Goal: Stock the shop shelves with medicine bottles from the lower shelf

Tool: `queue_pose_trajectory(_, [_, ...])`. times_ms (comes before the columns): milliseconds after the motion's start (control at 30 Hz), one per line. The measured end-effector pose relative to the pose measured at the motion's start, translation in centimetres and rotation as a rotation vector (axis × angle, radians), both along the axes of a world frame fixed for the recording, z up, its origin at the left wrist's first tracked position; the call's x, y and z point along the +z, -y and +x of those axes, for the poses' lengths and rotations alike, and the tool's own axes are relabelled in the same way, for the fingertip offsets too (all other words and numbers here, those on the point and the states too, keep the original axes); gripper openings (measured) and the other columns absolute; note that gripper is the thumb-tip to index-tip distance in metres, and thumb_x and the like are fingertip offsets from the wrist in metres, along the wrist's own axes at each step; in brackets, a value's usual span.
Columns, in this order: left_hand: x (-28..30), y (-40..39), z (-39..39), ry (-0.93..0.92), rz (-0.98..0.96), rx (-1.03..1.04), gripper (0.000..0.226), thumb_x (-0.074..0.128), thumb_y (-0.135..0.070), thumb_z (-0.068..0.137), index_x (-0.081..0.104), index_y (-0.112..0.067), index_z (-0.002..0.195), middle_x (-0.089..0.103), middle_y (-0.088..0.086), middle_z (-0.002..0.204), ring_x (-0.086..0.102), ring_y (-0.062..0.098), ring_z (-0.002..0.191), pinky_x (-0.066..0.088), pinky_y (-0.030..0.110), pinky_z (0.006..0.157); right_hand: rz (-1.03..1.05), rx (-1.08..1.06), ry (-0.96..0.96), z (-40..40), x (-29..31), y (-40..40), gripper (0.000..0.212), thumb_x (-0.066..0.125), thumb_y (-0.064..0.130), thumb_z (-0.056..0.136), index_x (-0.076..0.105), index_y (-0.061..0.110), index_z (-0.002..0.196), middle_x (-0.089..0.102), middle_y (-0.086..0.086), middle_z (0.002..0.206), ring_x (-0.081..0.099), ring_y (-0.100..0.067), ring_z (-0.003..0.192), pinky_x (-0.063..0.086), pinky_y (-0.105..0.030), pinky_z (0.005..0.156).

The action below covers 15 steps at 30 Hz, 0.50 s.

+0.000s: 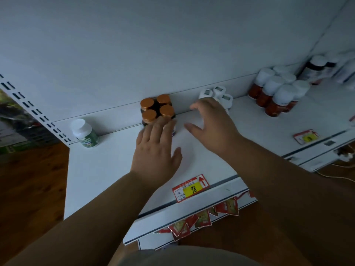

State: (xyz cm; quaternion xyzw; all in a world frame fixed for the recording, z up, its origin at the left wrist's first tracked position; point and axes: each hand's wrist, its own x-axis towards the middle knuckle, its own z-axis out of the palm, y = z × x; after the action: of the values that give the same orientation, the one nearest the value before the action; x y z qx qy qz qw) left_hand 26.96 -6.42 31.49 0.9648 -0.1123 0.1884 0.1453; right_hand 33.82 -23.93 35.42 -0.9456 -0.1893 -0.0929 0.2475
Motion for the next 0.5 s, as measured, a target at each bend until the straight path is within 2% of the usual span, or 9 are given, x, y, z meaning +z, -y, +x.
queue_pose_trajectory(133, [0.4,6.5,-1.6,-0.026,-0.032,-0.186,0.065,0.052,-0.038,0.087,0.040,-0.009,0.145,0.052,0.013,0.140,0.049,0.032,0.126,0.040,0.047,0.106,0.087,-0.082,0.091,-3.7,1.0,6.9,0.035,0.068,0.033,0.088,0.064,0.015,0.117,0.060,-0.001,0.126,0.057,-0.022,0.113,0.047,-0.035,0.097])
queue_pose_trajectory(233, [0.2,12.9,-2.8,-0.043,-0.058,-0.272,0.063,0.050,-0.037,0.086,0.044,-0.010,0.143,0.053,0.012,0.138,0.050,0.032,0.125,0.042,0.048,0.104,0.175,-0.179,0.035,-7.3,1.1,13.7,0.045,0.066,0.032,0.091,0.053,0.021,0.132,0.061,0.001,0.123,0.057,-0.014,0.112,0.046,-0.030,0.095])
queue_pose_trajectory(300, [-0.1,17.9,-3.8,-0.058,-0.064,-0.318,0.060,0.051,-0.036,0.085,0.049,-0.012,0.139,0.052,0.011,0.140,0.049,0.032,0.127,0.041,0.049,0.105,0.179,-0.233,0.000,-9.8,0.9,18.5,0.047,0.064,0.034,0.092,0.049,0.024,0.135,0.062,0.003,0.120,0.056,-0.012,0.112,0.045,-0.030,0.094])
queue_pose_trajectory(400, [-0.8,25.7,-5.7,-0.124,-0.099,-0.367,0.057,0.052,-0.038,0.084,0.052,-0.015,0.136,0.050,0.009,0.142,0.046,0.030,0.130,0.038,0.047,0.106,0.120,-0.288,-0.021,-13.5,0.0,26.2,0.034,0.063,0.034,0.093,0.058,0.023,0.125,0.061,0.006,0.116,0.054,-0.009,0.110,0.043,-0.025,0.094])
queue_pose_trajectory(500, [-1.9,32.7,-7.4,-0.181,-0.112,-0.424,0.058,0.057,-0.037,0.086,0.048,-0.018,0.140,0.049,0.004,0.142,0.044,0.024,0.131,0.038,0.044,0.108,0.131,-0.306,-0.093,-16.8,-0.8,33.2,0.030,0.063,0.033,0.093,0.059,0.022,0.120,0.051,0.010,0.113,0.053,-0.005,0.102,0.045,-0.026,0.089])
